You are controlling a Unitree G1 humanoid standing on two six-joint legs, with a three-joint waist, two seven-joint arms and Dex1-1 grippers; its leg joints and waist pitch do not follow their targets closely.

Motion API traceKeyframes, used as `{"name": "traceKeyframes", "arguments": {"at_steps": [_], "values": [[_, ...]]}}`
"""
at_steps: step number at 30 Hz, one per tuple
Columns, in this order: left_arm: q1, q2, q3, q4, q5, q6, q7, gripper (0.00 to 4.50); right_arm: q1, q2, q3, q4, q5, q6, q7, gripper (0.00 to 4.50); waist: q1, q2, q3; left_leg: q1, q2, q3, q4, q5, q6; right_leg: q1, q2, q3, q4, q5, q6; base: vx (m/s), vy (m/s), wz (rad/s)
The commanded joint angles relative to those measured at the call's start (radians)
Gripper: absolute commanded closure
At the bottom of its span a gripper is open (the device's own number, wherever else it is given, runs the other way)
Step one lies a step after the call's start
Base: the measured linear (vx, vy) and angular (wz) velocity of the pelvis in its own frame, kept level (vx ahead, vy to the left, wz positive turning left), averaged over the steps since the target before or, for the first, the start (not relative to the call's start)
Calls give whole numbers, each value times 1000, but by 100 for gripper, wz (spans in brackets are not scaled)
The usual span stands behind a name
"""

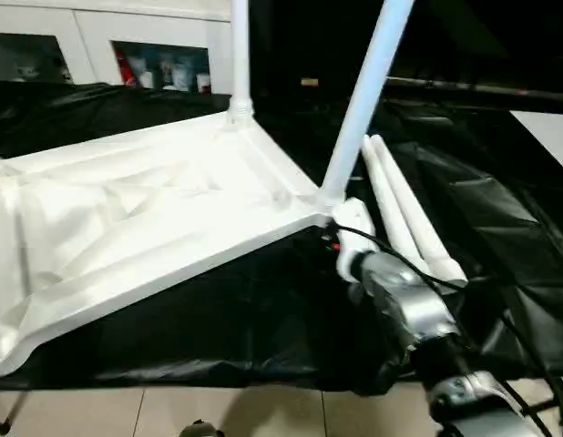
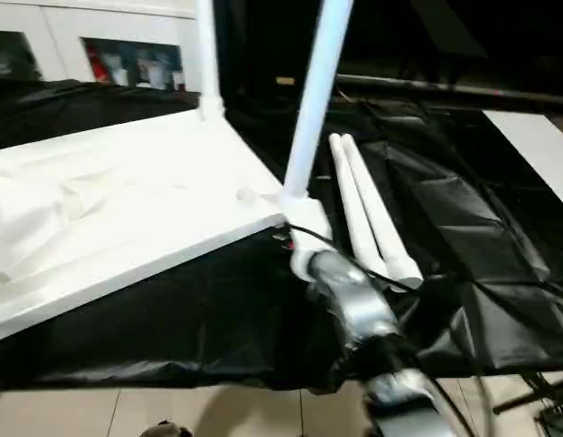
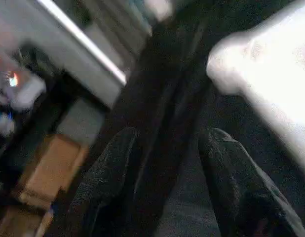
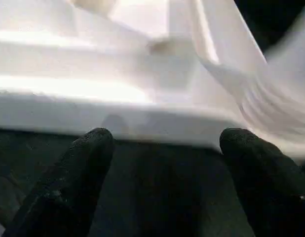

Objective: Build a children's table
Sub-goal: Rotate table base

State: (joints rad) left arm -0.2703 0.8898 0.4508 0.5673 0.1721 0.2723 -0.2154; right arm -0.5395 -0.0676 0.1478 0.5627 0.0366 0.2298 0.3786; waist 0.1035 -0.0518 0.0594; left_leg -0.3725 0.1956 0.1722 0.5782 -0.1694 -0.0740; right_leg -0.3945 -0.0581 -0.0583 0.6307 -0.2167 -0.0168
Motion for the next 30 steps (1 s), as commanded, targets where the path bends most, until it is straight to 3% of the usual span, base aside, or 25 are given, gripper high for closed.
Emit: {"name": "traceKeyframes", "arguments": {"at_steps": [1,6,11,15,25,26,30], "values": [[18,10,-18,25,2,9,-43,232,-19,-10,-6,39,-7,-17,-6,67,-5,39,-60,33,41,-17,-78,-280,-62,27,-79,55,-68,-88,-178,0,0,0],[49,-6,-95,84,-24,24,-180,232,-61,9,-7,130,-24,-67,-3,67,-4,38,-59,38,39,-18,-83,-355,-82,23,-83,57,-76,-143,-179,0,0,0],[77,-6,-164,78,-34,79,-308,232,-85,19,-11,168,-19,-81,-5,67,-5,35,-61,36,41,-19,-82,-319,-74,28,-84,57,-69,-85,-196,0,0,0],[106,4,-190,42,-53,109,-383,232,-104,28,-16,215,-14,-104,-3,67,-5,37,-60,37,42,-18,-82,-324,-64,29,-87,59,-73,-117,-200,0,0,0],[175,70,-179,-115,-135,162,-564,232,-128,48,-33,316,-1,-134,15,67,-14,35,-54,38,43,-19,-86,-369,-63,23,-85,60,-79,-192,-199,0,0,0],[179,75,-174,-122,-142,157,-574,232,-130,49,-32,323,-1,-137,16,67,-14,31,-55,38,43,-18,-86,-369,-61,24,-85,60,-79,-192,-198,0,0,0],[210,96,-144,-156,-196,112,-645,232,-142,56,-38,361,-6,-160,22,67,-14,34,-56,37,43,-17,-86,-354,-58,23,-85,60,-77,-168,-206,0,0,0]]}}
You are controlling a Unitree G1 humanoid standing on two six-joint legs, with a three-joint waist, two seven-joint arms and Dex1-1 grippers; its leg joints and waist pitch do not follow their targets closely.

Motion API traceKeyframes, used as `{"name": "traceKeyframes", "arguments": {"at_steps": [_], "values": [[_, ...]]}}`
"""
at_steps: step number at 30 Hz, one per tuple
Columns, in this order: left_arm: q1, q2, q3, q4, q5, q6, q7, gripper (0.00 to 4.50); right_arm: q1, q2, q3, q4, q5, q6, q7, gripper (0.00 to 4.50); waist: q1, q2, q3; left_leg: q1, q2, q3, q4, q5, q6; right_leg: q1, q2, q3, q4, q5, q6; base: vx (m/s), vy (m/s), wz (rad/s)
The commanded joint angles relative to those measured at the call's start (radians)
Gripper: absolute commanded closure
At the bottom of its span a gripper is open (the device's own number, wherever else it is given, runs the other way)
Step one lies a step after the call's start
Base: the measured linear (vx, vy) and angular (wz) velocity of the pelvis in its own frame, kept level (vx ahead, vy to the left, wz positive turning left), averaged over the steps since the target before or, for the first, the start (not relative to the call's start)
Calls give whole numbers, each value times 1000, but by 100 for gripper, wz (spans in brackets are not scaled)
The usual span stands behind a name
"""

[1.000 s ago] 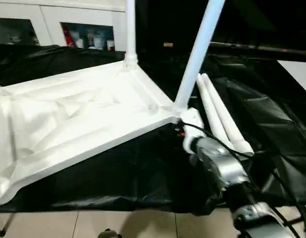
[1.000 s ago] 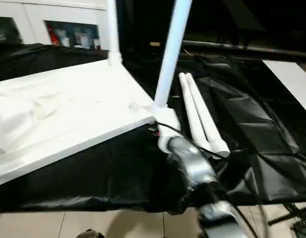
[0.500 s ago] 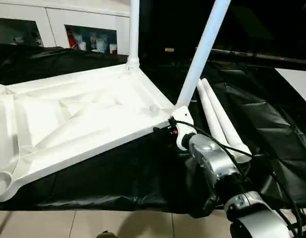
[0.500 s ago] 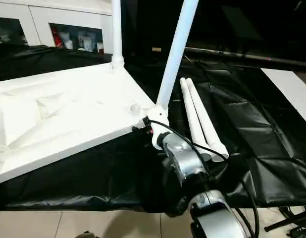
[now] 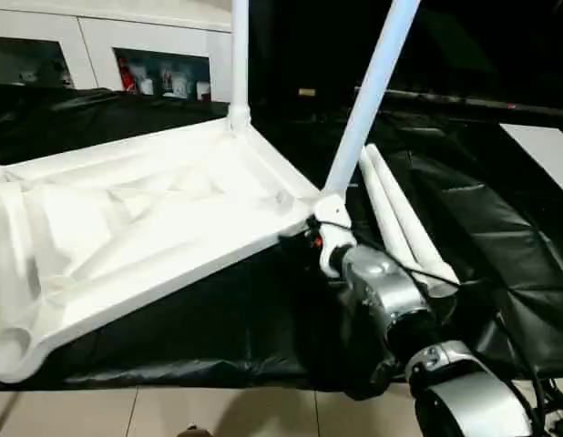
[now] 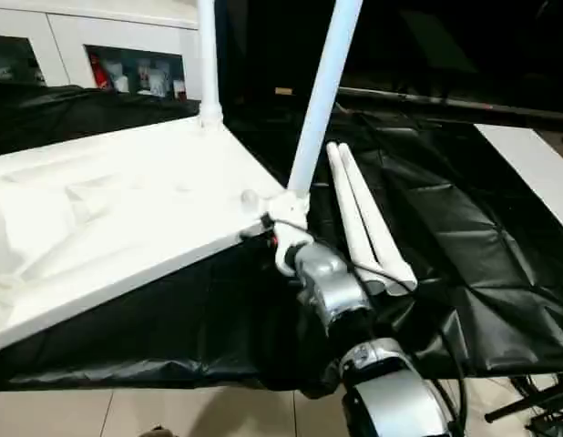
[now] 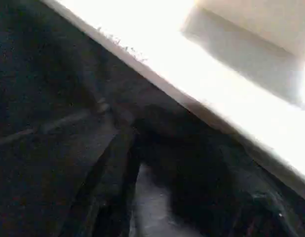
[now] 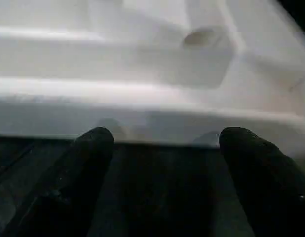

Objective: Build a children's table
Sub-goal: Rotate table base

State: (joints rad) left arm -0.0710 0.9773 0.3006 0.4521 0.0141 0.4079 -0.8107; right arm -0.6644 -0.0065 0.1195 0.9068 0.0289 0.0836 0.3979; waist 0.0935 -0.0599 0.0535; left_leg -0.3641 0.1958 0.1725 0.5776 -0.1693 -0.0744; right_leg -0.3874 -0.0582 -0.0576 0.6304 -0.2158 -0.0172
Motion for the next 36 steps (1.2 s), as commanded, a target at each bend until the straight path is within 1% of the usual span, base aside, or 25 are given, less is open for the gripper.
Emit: {"name": "traceKeyframes", "arguments": {"at_steps": [1,3,4,5,6,7,9,13,16,17,18,19,20,21,22,23,25,26,28,29,30,33,34,35,36], "values": [[20,10,13,-52,-54,-27,-68,232,-20,-4,-12,26,1,-17,6,67,-4,42,-51,29,43,-17,-85,-349,-60,16,-84,59,-74,-155,-208,0,0,0],[40,12,23,-81,-76,-46,-106,232,-23,-2,-14,35,1,-21,9,67,-3,42,-51,29,42,-15,-85,-341,-56,16,-83,59,-74,-140,-212,0,0,0],[78,13,34,-148,-122,-47,-183,232,-25,-2,-15,42,2,-23,14,67,-3,42,-52,28,44,-16,-85,-334,-56,19,-85,58,-72,-131,-213,0,0,0],[81,14,34,-154,-126,-46,-189,232,-25,-2,-15,42,2,-23,14,67,-4,41,-51,26,45,-16,-85,-332,-55,20,-86,59,-72,-130,-215,0,0,0],[100,15,35,-187,-144,-35,-219,232,-25,-3,-15,44,1,-25,16,67,-3,42,-50,28,46,-15,-85,-341,-57,17,-86,59,-73,-140,-218,0,0,0],[133,21,27,-249,-184,8,-275,232,-26,-3,-18,50,3,-28,22,67,-3,43,-48,30,45,-14,-86,-360,-60,14,-83,58,-75,-161,-217,0,0,0],[154,21,15,-295,-215,41,-312,232,-24,-3,-20,53,7,-31,36,67,-6,39,-45,28,44,-14,-88,-376,-59,16,-81,59,-76,-188,-212,0,0,0],[160,2,-15,-360,-266,77,-343,232,-16,-1,-22,39,31,-34,115,67,-7,38,-47,27,44,-15,-87,-374,-53,18,-81,59,-76,-201,-204,0,0,0],[150,-40,-65,-393,-262,71,-330,232,-8,-4,-6,19,44,-30,203,67,-8,34,-48,25,45,-13,-85,-339,-43,21,-80,59,-74,-168,-208,0,0,0],[150,-40,-65,-393,-262,71,-330,232,-8,-4,-6,19,44,-30,203,67,-8,34,-49,24,44,-12,-84,-330,-41,22,-80,59,-73,-159,-210,0,0,0],[140,-70,-98,-413,-256,81,-321,232,-1,-6,8,6,46,-32,250,67,-9,31,-50,23,43,-11,-84,-314,-39,23,-78,58,-71,-142,-213,0,0,0],[140,-70,-98,-413,-256,81,-321,232,-1,-6,8,6,46,-32,250,67,-7,34,-50,26,44,-10,-82,-309,-37,22,-78,58,-71,-134,-214,0,0,0],[128,-102,-133,-433,-252,90,-314,232,5,-4,18,-6,49,-28,291,67,-8,32,-50,23,44,-11,-83,-304,-36,24,-78,58,-70,-131,-215,0,0,0],[124,-110,-143,-439,-251,94,-312,232,7,-4,20,-9,50,-28,301,67,-7,30,-50,25,44,-9,-82,-305,-36,24,-78,57,-71,-135,-214,0,0,0],[116,-127,-170,-443,-242,91,-309,232,10,-3,25,-16,52,-24,319,67,-7,30,-49,23,44,-11,-83,-304,-36,26,-80,58,-71,-145,-213,0,0,0],[116,-127,-170,-443,-242,91,-309,232,10,-3,25,-16,52,-24,319,67,-8,30,-50,21,43,-11,-83,-308,-35,27,-79,57,-72,-154,-211,0,0,0],[95,-169,-233,-457,-232,97,-285,232,13,-3,34,-24,47,-27,355,67,-8,29,-49,27,44,-10,-82,-324,-40,23,-79,58,-76,-186,-205,0,0,0],[85,-185,-250,-460,-231,98,-280,232,13,-3,36,-23,46,-27,363,67,-8,25,-47,26,43,-11,-83,-330,-39,24,-81,59,-77,-207,-203,0,0,0],[67,-213,-280,-464,-223,99,-270,232,13,-3,34,-25,45,-25,384,67,-7,26,-47,27,43,-12,-82,-336,-42,23,-82,59,-81,-231,-197,0,0,0],[53,-231,-296,-462,-218,96,-266,232,13,-5,37,-28,43,-24,392,67,-9,21,-47,26,43,-12,-83,-336,-41,25,-81,59,-81,-237,-194,0,0,0],[44,-243,-306,-462,-215,96,-263,232,15,-8,39,-32,43,-23,398,67,-8,22,-47,27,43,-12,-83,-334,-43,24,-82,59,-82,-245,-190,0,0,0],[4,-289,-344,-457,-200,79,-245,232,20,-14,43,-42,46,-18,416,67,-7,19,-49,28,43,-11,-81,-322,-42,24,-81,59,-82,-238,-186,0,0,0],[-4,-297,-354,-456,-198,77,-244,232,21,-15,44,-45,45,-18,420,67,-6,19,-50,26,43,-12,-81,-315,-42,26,-81,59,-81,-228,-186,0,0,0],[-14,-306,-365,-454,-196,75,-243,232,22,-17,45,-47,45,-18,423,67,-7,15,-51,23,42,-12,-81,-308,-40,29,-81,59,-80,-223,-185,0,0,0],[-26,-317,-381,-452,-186,65,-237,232,24,-20,47,-51,43,-19,425,67,-5,18,-53,24,42,-12,-81,-296,-40,29,-81,58,-79,-209,-183,0,0,0]]}}
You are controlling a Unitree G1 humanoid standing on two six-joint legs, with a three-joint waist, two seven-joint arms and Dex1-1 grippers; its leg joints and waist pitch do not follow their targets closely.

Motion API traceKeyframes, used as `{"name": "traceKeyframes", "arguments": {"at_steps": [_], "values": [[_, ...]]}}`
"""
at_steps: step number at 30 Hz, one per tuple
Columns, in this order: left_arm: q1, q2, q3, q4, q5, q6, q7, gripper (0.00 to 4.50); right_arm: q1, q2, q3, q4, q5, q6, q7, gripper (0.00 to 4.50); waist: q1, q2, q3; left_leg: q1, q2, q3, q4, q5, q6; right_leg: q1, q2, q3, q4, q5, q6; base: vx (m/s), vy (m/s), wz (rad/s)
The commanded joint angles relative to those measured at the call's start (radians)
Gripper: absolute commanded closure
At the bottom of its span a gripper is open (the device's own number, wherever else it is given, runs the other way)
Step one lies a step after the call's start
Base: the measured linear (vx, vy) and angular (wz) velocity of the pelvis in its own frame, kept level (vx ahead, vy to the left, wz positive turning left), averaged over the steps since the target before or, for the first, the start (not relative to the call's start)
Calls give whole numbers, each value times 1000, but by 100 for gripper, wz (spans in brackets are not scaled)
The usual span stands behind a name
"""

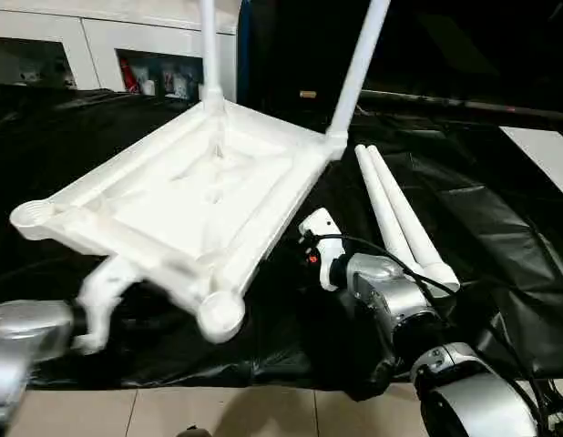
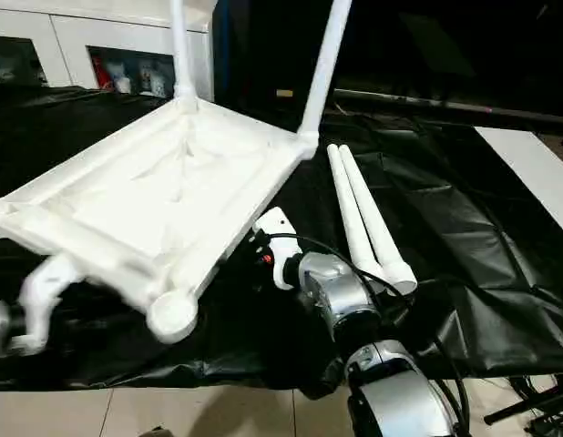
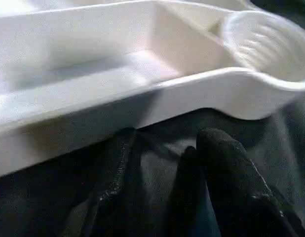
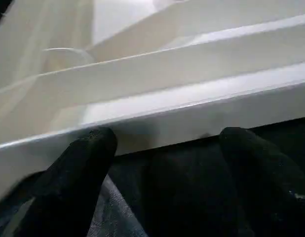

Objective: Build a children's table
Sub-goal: Rotate table base

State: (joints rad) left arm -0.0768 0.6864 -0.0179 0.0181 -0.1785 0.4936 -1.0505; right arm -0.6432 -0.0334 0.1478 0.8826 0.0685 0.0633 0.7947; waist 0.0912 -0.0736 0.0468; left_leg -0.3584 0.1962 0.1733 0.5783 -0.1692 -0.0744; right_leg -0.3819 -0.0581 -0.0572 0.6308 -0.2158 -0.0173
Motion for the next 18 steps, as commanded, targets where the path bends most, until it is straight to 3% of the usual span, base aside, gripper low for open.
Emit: {"name": "traceKeyframes", "arguments": {"at_steps": [1,5,9,14,15,16,17,18], "values": [[-42,-42,-86,-17,19,-34,10,232,9,-2,21,-41,1,-1,34,67,-5,29,-47,18,42,-13,-81,-294,-40,23,-79,56,-77,-196,-184,0,0,0],[-73,-46,-128,-48,38,-42,-7,232,34,-51,16,-102,-4,-6,45,67,-1,28,-51,15,40,-11,-78,-252,-34,31,-79,55,-75,-143,-186,0,0,0],[-93,11,-151,-127,48,-12,-52,232,76,-135,-6,-221,4,17,74,67,-4,27,-51,13,39,-10,-74,-218,-18,33,-75,54,-70,-94,-194,0,0,0],[-175,74,-167,-162,67,-14,-93,232,139,-259,5,-391,0,45,160,67,-4,31,-45,13,36,-9,-74,-263,-23,31,-71,54,-80,-184,-174,0,0,0],[-175,74,-167,-162,67,-14,-93,232,139,-259,5,-391,0,45,160,67,1,30,-48,17,37,-9,-72,-266,-22,32,-72,54,-83,-189,-170,0,0,0],[-237,104,-183,-162,81,-18,-127,232,177,-336,29,-496,1,67,245,67,0,32,-46,16,37,-11,-74,-266,-21,33,-69,53,-84,-189,-169,0,0,0],[-244,106,-186,-160,84,-23,-130,232,180,-345,32,-507,1,71,254,67,3,30,-50,19,38,-9,-69,-256,-18,33,-71,54,-81,-171,-169,0,0,0],[-261,108,-193,-151,92,-36,-134,232,188,-365,38,-531,2,83,273,67,-1,33,-46,12,36,-11,-72,-245,-14,35,-69,54,-80,-149,-176,0,0,0]]}}
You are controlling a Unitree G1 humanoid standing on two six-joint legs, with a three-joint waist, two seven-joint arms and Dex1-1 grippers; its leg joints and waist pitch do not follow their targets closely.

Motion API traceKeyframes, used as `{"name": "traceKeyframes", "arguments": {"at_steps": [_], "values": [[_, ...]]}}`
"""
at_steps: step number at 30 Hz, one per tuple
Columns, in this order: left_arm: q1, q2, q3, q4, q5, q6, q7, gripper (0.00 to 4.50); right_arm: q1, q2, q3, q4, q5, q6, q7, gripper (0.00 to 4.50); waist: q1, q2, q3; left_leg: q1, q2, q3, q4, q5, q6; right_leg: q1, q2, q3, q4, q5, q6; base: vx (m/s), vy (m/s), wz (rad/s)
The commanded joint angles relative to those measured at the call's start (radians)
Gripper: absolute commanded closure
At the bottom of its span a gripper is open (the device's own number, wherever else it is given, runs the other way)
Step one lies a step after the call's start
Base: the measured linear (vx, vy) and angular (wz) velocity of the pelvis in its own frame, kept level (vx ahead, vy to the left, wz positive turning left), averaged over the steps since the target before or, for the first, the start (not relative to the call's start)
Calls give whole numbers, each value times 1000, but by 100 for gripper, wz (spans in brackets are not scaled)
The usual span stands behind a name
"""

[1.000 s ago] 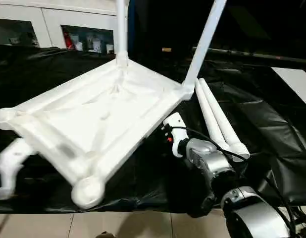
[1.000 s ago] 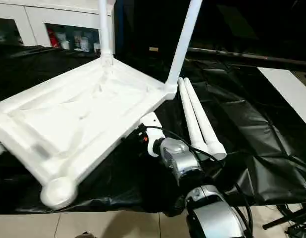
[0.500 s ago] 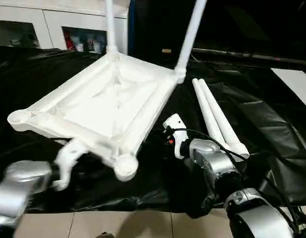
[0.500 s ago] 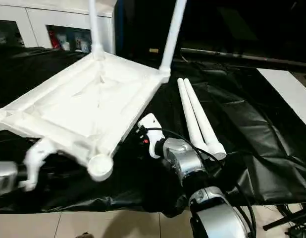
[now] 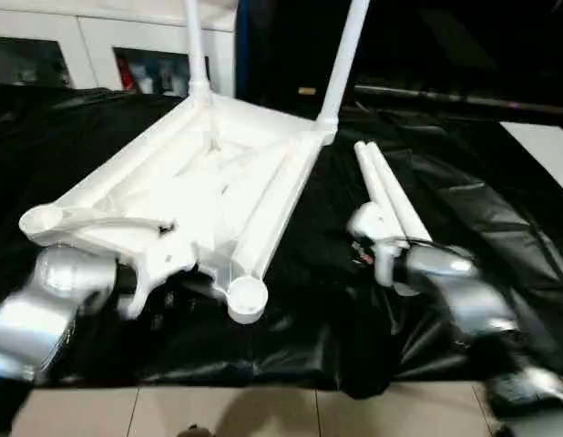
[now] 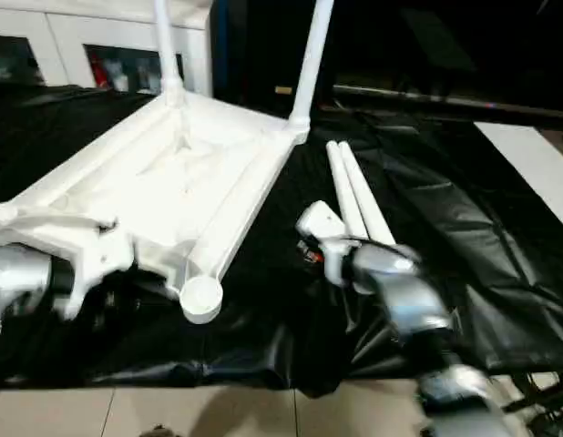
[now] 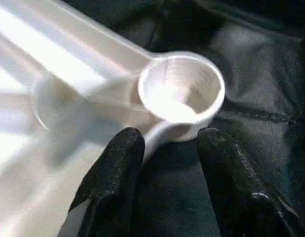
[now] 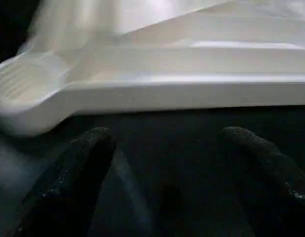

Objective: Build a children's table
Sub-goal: Rotate table base

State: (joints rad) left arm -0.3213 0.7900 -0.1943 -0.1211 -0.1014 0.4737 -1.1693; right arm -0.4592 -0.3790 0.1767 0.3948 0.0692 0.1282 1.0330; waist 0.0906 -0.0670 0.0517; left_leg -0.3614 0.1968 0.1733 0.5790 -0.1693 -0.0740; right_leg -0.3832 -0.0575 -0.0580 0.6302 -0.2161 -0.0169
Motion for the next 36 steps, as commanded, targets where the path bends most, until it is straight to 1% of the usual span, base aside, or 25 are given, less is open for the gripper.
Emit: {"name": "traceKeyframes", "arguments": {"at_steps": [1,2,3,5,6,7,8,9,10,11,12,14,15,16,19,21,22,26,29,32,33,34,35,36], "values": [[-58,-9,-39,27,42,-51,-11,232,17,-61,23,-89,1,32,78,67,-1,23,-54,14,35,-10,-68,-233,-10,40,-72,54,-76,-136,-183,0,0,0],[-75,-15,-49,45,51,-62,-8,232,22,-77,30,-109,1,37,90,67,0,22,-53,13,34,-10,-67,-227,-7,40,-71,54,-78,-138,-182,0,0,0],[-96,-26,-68,83,72,-88,-5,232,25,-91,35,-126,4,48,105,67,1,28,-55,11,34,-10,-65,-217,-6,41,-74,54,-76,-130,-186,0,0,0],[-148,-51,-119,181,120,-128,0,232,24,-108,47,-155,7,74,115,67,-1,29,-56,11,32,-9,-62,-210,-3,41,-72,54,-77,-134,-184,0,0,0],[-152,-52,-123,188,124,-131,0,232,24,-108,48,-155,7,75,116,67,-2,27,-57,10,31,-9,-62,-206,-2,42,-72,54,-77,-130,-184,0,0,0],[-175,-53,-151,234,140,-141,-23,232,22,-112,51,-166,2,84,117,67,-2,37,-59,11,32,-11,-62,-198,-5,42,-74,53,-74,-111,-191,0,0,0],[-176,-53,-153,236,140,-141,-25,232,22,-112,51,-167,2,85,117,67,-3,35,-61,11,32,-11,-61,-194,-5,44,-74,53,-73,-96,-194,0,0,0],[-183,-47,-165,249,144,-141,-43,232,23,-116,51,-177,2,93,118,67,-4,34,-62,10,32,-11,-60,-176,-3,45,-73,52,-68,-57,-207,0,0,0],[-189,-37,-176,259,152,-147,-59,232,26,-121,51,-189,4,102,120,67,-3,38,-63,13,33,-11,-59,-168,1,44,-73,51,-67,-29,-222,0,0,0],[-196,-24,-188,274,162,-154,-77,232,29,-128,52,-208,8,117,125,67,-2,43,-63,14,33,-10,-58,-167,3,43,-71,51,-66,-20,-227,0,0,0],[-203,-21,-190,287,168,-161,-83,232,32,-134,53,-221,11,126,127,67,-2,40,-62,12,33,-10,-58,-168,6,45,-71,51,-64,-10,-232,0,0,0],[-219,-18,-194,315,170,-171,-101,232,36,-142,56,-242,15,144,132,67,-1,39,-60,11,33,-10,-59,-175,7,46,-73,51,-65,-25,-232,0,0,0],[-220,-17,-194,316,170,-171,-103,232,36,-142,56,-243,15,145,132,67,1,41,-59,13,33,-10,-59,-185,6,46,-74,50,-69,-53,-228,0,0,0],[-231,-10,-200,334,171,-184,-121,232,37,-147,61,-257,14,155,135,67,1,43,-58,13,35,-11,-60,-190,1,44,-75,51,-69,-63,-228,0,0,0],[-240,-1,-202,346,170,-194,-138,232,40,-152,66,-275,15,169,136,67,1,43,-59,14,35,-11,-61,-203,-6,44,-76,50,-69,-78,-228,0,0,0],[-242,3,-201,348,171,-197,-142,232,42,-154,68,-285,18,176,138,67,0,43,-60,14,36,-12,-61,-196,-6,44,-76,51,-66,-60,-232,0,0,0],[-243,5,-198,349,170,-198,-144,232,43,-156,68,-290,21,180,140,67,1,45,-60,14,36,-12,-60,-192,-5,45,-76,50,-65,-48,-235,0,0,0],[-256,11,-176,352,153,-195,-160,232,48,-166,70,-312,34,197,157,67,3,44,-60,14,36,-11,-59,-188,-5,46,-76,50,-64,-36,-240,0,0,0],[-269,17,-154,344,129,-182,-173,232,52,-170,66,-328,61,211,183,67,3,43,-60,14,36,-11,-60,-190,-2,46,-78,51,-64,-45,-238,0,0,0],[-275,30,-140,336,117,-171,-184,232,55,-170,54,-349,95,232,199,67,4,46,-60,14,37,-11,-59,-190,-2,45,-77,50,-64,-47,-241,0,0,0],[-275,30,-140,336,117,-171,-184,232,55,-170,54,-349,95,232,199,67,4,46,-60,15,37,-11,-59,-195,-3,44,-77,50,-64,-47,-243,0,0,0],[-270,44,-137,323,114,-167,-201,232,55,-165,43,-371,125,259,204,67,5,46,-60,14,37,-12,-60,-194,-4,46,-76,50,-64,-46,-242,0,0,0],[-269,47,-136,320,113,-166,-203,232,55,-163,40,-377,133,266,205,67,5,45,-60,14,37,-12,-60,-192,-3,46,-77,50,-63,-44,-240,0,0,0],[-268,49,-136,317,112,-164,-207,232,54,-161,37,-383,142,274,206,67,5,46,-60,15,37,-12,-60,-193,-3,45,-77,49,-63,-43,-241,0,0,0]]}}
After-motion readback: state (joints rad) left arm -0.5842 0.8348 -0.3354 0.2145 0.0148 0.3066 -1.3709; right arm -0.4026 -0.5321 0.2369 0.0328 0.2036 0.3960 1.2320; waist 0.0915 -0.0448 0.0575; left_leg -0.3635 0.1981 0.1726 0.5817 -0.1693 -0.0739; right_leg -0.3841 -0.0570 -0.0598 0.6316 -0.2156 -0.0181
